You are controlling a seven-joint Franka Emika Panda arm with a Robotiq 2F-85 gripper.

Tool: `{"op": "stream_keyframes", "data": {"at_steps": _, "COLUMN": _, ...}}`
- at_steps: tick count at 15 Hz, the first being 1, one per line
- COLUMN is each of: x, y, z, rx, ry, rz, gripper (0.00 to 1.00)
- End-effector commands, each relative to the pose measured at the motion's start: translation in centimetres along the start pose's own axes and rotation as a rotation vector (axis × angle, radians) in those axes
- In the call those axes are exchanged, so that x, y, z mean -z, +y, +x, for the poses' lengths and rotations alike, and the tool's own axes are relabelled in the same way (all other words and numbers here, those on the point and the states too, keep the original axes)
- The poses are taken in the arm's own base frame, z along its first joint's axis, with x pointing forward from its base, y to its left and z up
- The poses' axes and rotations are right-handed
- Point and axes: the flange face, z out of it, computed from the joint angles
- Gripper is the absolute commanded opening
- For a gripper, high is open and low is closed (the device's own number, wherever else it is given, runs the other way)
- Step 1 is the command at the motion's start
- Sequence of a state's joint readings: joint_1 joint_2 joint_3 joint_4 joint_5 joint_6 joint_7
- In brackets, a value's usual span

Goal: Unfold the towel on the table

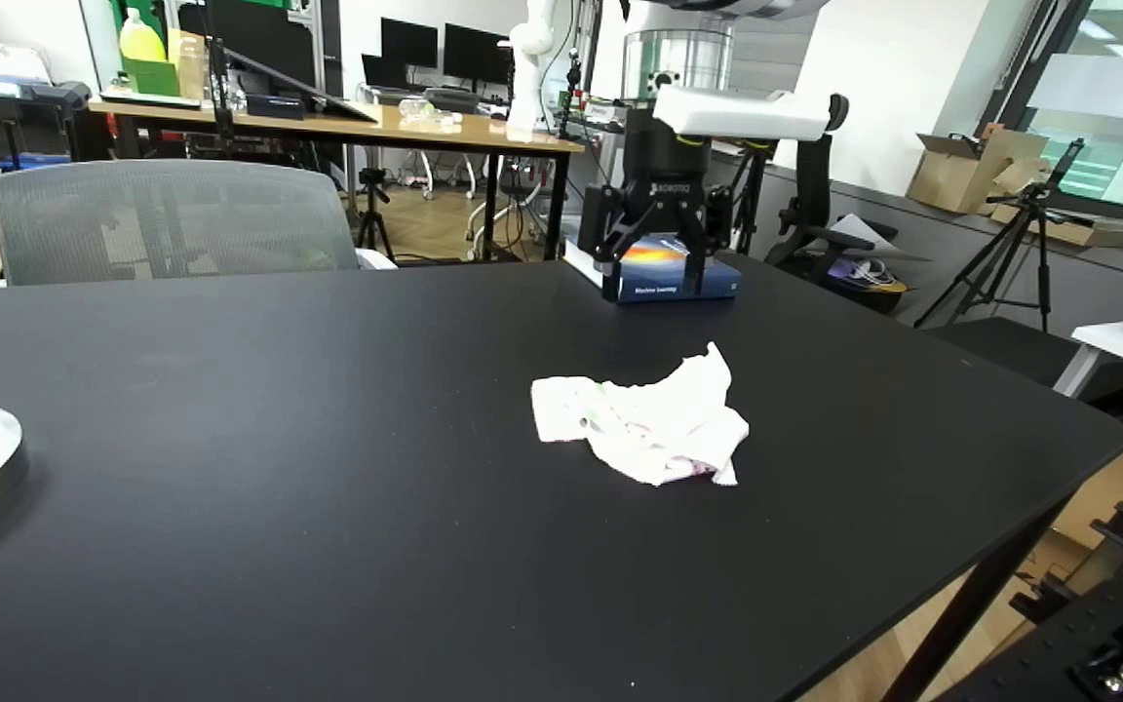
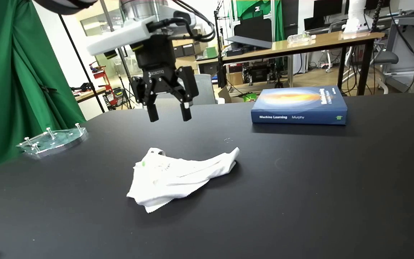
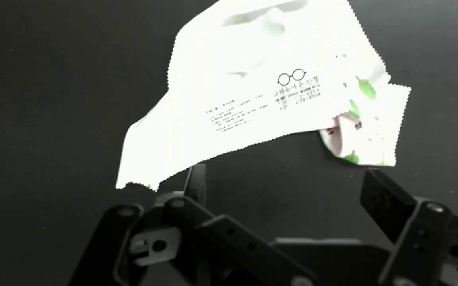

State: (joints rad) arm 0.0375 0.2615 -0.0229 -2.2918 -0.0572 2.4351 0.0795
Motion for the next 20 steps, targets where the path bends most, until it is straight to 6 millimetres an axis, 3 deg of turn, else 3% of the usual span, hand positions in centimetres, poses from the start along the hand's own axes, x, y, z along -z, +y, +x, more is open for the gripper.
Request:
{"op": "stream_keyframes", "data": {"at_steps": 1, "x": -0.3, "y": -1.8, "z": -2.3, "rx": 0.030, "ry": -0.030, "rz": 0.016, "gripper": 1.00}}
{"op": "stream_keyframes", "data": {"at_steps": 7, "x": -2.7, "y": -4.0, "z": -6.0, "rx": 0.061, "ry": -0.083, "rz": 0.020, "gripper": 1.00}}
{"op": "stream_keyframes", "data": {"at_steps": 17, "x": -6.1, "y": -2.8, "z": -5.5, "rx": 0.123, "ry": -0.140, "rz": 0.004, "gripper": 1.00}}
{"op": "stream_keyframes", "data": {"at_steps": 18, "x": -6.6, "y": -2.7, "z": -5.4, "rx": 0.128, "ry": -0.147, "rz": 0.000, "gripper": 0.96}}
{"op": "stream_keyframes", "data": {"at_steps": 19, "x": -6.9, "y": -2.7, "z": -5.4, "rx": 0.132, "ry": -0.152, "rz": -0.001, "gripper": 0.73}}
{"op": "stream_keyframes", "data": {"at_steps": 20, "x": -7.2, "y": -2.6, "z": -5.4, "rx": 0.133, "ry": -0.158, "rz": -0.003, "gripper": 0.71}}
